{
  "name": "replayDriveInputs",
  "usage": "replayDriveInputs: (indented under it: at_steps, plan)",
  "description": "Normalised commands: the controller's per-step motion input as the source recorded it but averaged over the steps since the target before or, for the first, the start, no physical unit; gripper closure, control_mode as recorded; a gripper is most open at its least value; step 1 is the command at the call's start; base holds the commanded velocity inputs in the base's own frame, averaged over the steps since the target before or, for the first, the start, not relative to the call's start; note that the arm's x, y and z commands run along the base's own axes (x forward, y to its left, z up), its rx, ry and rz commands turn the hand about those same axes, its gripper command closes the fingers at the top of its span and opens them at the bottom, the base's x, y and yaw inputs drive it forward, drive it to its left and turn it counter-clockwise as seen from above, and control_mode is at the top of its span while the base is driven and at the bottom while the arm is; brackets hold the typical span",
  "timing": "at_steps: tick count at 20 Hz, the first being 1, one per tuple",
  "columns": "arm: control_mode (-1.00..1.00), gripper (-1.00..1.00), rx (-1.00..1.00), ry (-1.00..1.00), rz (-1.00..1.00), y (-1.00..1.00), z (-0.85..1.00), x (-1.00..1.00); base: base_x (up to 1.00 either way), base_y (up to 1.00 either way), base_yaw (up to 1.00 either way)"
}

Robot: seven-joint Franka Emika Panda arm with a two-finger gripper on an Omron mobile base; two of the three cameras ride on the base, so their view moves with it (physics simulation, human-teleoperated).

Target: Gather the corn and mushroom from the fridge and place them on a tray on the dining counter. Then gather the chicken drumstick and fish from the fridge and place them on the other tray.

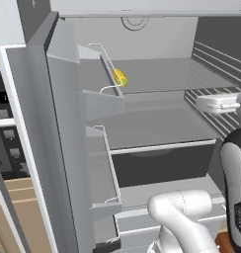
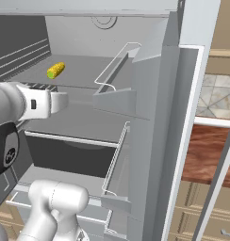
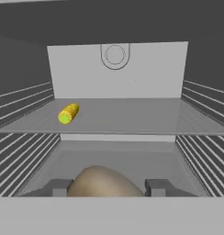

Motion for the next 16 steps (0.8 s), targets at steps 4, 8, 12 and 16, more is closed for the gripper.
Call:
replayDriveInputs:
  at_steps: [4, 8, 12, 16]
  plan:
    - [-1.0, 1.0, 0.0, 0.09, 0.0, 0.0, -0.13, -0.23, 0.0, 0.0, 0.0]
    - [-1.0, 1.0, 0.0, 0.06, 0.0, 0.05, -0.2, -0.18, 0.0, 0.0, 0.0]
    - [-1.0, 1.0, -0.07, 0.05, 0.0, 0.18, -0.41, -0.08, 0.0, 0.0, 0.0]
    - [-1.0, 1.0, -0.12, 0.0, 0.0, 0.16, -0.59, -0.04, 0.0, 0.0, 0.0]
